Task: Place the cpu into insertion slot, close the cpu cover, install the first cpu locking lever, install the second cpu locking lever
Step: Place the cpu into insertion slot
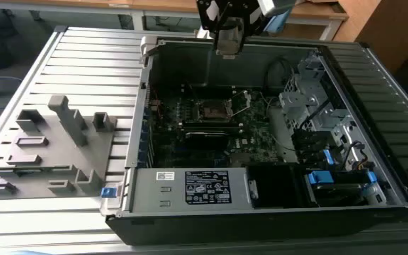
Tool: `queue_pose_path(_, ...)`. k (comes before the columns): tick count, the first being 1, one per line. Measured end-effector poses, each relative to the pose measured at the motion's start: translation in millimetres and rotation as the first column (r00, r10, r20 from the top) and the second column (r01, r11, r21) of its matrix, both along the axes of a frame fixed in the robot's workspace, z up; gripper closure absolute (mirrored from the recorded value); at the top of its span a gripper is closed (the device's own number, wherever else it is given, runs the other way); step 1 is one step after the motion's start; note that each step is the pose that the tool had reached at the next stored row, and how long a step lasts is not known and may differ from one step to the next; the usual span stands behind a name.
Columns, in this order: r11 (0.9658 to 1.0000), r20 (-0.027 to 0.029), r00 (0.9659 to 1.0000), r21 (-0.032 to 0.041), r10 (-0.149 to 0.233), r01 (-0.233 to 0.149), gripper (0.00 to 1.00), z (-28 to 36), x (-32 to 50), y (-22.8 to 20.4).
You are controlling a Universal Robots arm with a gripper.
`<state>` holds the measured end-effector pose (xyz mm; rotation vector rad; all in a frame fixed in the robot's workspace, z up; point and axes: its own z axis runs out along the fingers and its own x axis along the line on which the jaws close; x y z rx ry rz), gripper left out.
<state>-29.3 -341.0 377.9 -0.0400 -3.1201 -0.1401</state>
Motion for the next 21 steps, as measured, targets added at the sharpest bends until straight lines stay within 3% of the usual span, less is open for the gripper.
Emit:
queue_pose_path(13,1.0000,0.0007,1.0000,-0.0002,0.000,0.000,0.46,-2.9,0.0,0.0)
queue_pose_path(15,1.0000,0.0008,1.0000,0.0000,0.000,0.000,0.46,-6.6,0.0,0.0)
queue_pose_path(21,1.0000,0.0032,1.0000,0.0001,0.000,0.000,0.46,-9.0,0.0,0.0)
